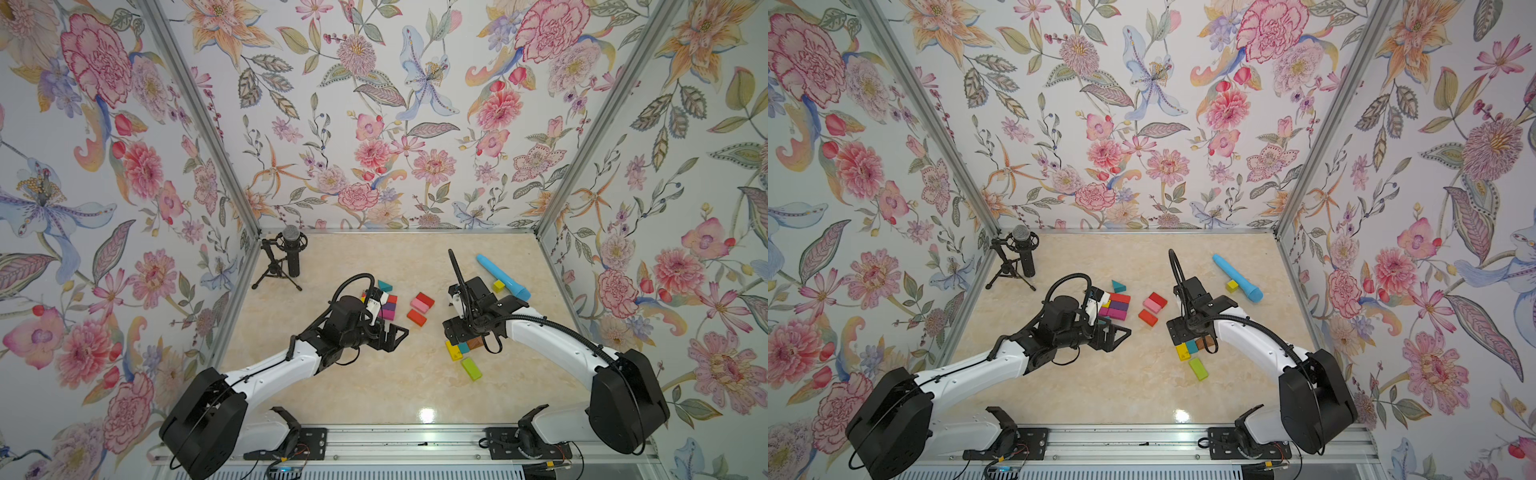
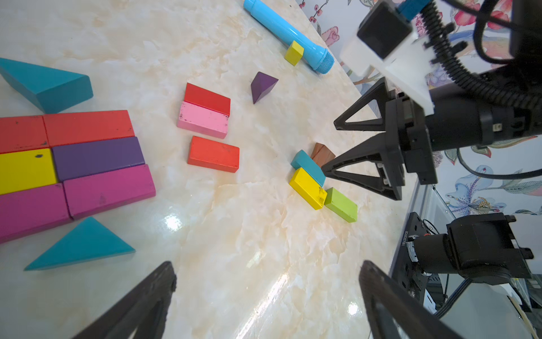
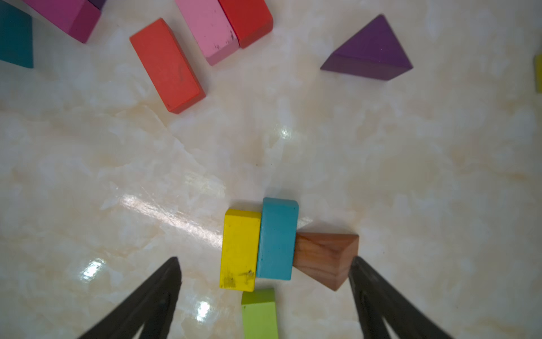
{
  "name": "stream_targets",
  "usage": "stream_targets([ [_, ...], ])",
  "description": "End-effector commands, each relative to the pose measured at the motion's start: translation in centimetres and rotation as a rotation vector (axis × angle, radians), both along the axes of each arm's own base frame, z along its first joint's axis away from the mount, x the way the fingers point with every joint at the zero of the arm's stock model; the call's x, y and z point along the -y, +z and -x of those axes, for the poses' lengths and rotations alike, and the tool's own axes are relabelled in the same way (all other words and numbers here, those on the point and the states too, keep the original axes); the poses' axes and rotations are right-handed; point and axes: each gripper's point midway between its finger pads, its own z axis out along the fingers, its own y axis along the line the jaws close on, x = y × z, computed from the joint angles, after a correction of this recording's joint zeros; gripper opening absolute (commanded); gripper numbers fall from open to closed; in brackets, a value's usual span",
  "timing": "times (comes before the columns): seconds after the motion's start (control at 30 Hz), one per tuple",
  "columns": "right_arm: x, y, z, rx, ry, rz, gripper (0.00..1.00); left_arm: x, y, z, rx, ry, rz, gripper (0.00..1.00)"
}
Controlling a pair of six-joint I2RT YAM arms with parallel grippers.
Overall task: Assemble a piece of candy with building blocks
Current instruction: Move the building blocks to the center of the board.
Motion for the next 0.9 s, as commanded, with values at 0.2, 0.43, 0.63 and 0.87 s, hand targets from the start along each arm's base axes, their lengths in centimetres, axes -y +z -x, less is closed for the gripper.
stream_targets([
  [0.2, 0.3, -3.7, 0.9, -0.134, -0.007, 0.081, 0.97, 1.8, 1.1, 0.3, 0.025, -0.044, 0.074, 0.99],
  [0.43, 0.5, -4.9, 0.7, -0.193, 0.068, 0.151, 0.92, 2.4, 1.2, -0.2, 0.021, -0.046, 0.084, 0.99],
  [0.63, -0.2, -6.2, 1.5, -0.263, 0.139, 0.156, 0.82, 2.5, 1.1, -0.6, 0.012, -0.039, 0.077, 0.99],
  [0.87, -0.6, -6.9, 1.1, -0.294, 0.202, 0.172, 0.67, 2.1, 0.8, -0.8, -0.003, -0.015, 0.076, 0.99],
])
